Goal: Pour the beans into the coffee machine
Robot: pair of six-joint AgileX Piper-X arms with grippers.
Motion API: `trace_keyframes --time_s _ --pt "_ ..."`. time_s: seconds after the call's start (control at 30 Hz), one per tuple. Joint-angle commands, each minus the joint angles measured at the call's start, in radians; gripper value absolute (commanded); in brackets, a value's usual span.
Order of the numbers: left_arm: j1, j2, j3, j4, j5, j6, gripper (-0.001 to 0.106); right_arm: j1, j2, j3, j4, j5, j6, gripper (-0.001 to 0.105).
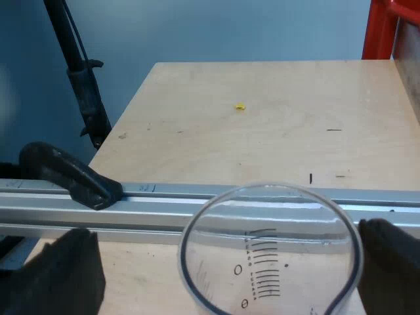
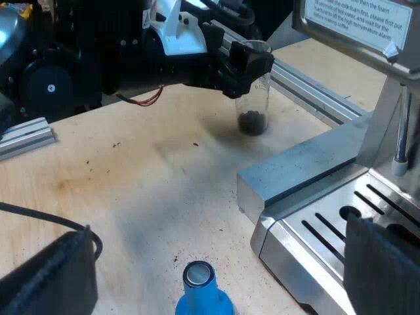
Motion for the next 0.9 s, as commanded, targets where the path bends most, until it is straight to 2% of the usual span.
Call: trace_keyframes --time_s 0.03,0.13,0.2,0.23,0.33,0.4,0.47,0.53,0.57,0.6,0.67,0.9 --pt "-0.002 -0.001 -0.004 -0.018 0.002 -0.003 0.078 0.0 -0.006 -0.004 -0.014 0.0 0.0 0.078" --pt "-0.002 -0.001 -0.004 -0.018 0.002 -0.003 0.067 0.0 -0.006 -0.004 -0.014 0.0 0.0 0.078" --pt "-0.002 -0.001 -0.005 -0.018 0.002 -0.003 0.063 0.0 -0.006 -0.004 -0.014 0.0 0.0 0.078" --pt "-0.002 -0.001 -0.004 -0.018 0.002 -0.003 0.048 0.0 -0.006 -0.004 -0.014 0.0 0.0 0.078" --pt "-0.002 -0.001 -0.004 -0.018 0.002 -0.003 0.042 0.0 -0.006 -0.004 -0.014 0.0 0.0 0.078" --pt "-0.002 -0.001 -0.004 -0.018 0.002 -0.003 0.026 0.0 -0.006 -0.004 -0.014 0.0 0.0 0.078" --pt "-0.002 -0.001 -0.004 -0.018 0.002 -0.003 0.018 0.0 -0.006 -0.004 -0.014 0.0 0.0 0.078" --pt "-0.002 -0.001 -0.004 -0.018 0.002 -0.003 0.014 0.0 -0.006 -0.004 -0.014 0.0 0.0 0.078" --pt "-0.002 -0.001 -0.004 -0.018 0.005 -0.003 0.007 0.0 -0.006 -0.004 -0.014 0.0 0.0 0.078" --pt "-0.002 -0.008 -0.004 -0.01 0.005 -0.003 0.004 0.0 -0.006 -0.004 -0.014 0.0 0.0 0.078" --pt "-0.002 -0.025 -0.004 0.014 0.005 -0.003 0.002 0.0 -0.006 -0.004 -0.014 0.0 0.0 0.078" --pt "-0.002 -0.225 -0.011 0.189 0.027 0.011 0.002 0.0 -0.006 -0.004 -0.014 0.0 0.0 0.078"
